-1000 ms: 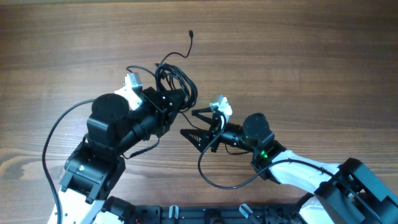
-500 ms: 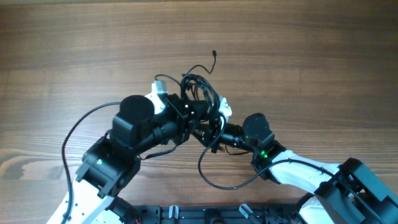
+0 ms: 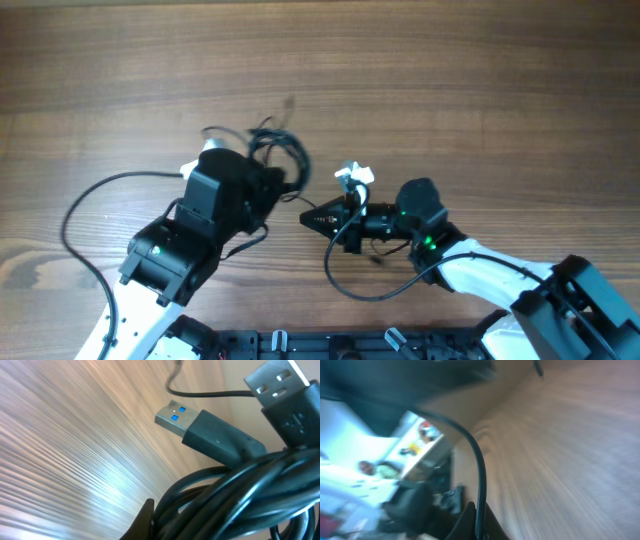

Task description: Untangle cables

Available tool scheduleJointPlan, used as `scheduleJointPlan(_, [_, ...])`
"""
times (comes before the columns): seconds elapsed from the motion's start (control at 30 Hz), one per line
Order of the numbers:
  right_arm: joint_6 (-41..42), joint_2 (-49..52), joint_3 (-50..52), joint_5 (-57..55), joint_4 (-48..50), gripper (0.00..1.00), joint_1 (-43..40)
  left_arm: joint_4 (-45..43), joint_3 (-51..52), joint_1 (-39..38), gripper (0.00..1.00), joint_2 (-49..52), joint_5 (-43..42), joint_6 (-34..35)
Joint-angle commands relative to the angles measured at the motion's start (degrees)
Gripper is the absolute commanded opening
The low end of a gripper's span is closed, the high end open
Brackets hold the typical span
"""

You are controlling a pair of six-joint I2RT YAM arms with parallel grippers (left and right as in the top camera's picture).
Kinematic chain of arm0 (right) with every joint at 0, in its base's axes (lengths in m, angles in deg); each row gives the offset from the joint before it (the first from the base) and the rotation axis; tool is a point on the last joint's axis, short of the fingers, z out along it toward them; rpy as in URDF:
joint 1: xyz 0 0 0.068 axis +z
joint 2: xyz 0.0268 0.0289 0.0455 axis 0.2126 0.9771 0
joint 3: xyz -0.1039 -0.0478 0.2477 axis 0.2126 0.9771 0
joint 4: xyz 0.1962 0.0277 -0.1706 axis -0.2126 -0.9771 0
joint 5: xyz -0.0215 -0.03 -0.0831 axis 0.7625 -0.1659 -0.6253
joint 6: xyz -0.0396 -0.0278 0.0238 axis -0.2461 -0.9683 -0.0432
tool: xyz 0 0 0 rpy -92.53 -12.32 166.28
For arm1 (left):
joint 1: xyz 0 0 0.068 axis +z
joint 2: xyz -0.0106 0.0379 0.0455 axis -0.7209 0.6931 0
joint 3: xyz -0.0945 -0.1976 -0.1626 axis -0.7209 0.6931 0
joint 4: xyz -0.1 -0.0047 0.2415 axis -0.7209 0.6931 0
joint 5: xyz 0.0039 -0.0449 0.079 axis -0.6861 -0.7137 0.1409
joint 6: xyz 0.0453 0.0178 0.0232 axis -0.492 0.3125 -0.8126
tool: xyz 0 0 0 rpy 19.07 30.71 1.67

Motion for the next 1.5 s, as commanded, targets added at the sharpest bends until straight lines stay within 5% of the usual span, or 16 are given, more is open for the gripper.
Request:
scheduleJointPlan(0.0, [10.54,-2.73,-0.37,13.03,3.06,0.04,-3.15,2.23,-0.22,1.73,0.04,-0.15,9.51,-5.51])
scheduleJointPlan(0.3, [26.93,-3.15,-0.39,8.07,31.74,0.04,-8.33,2.05,-0.22,1.40,0.04,3.39,5.40,-15.32])
scheduleJointPlan(0.6, [31.50,-3.15,-0.39,-16.96,31.52,0.04,-9.09,-5.46,-0.22,-1.14,0.04,12.02,-7.89,-16.76])
scheduleJointPlan(1.17, [5.86,-3.10,-4.35,-35.26,27.15,0.04,-9.09,-17.86,-0.22,-11.52,0.04,23.74,-18.01,-9.51])
scheduleJointPlan(1.47, [6.91,-3.15,-9.09,-35.93,25.83,0.04,-9.14,-17.57,-0.22,-11.67,0.04,23.85,-12.22,-8.76])
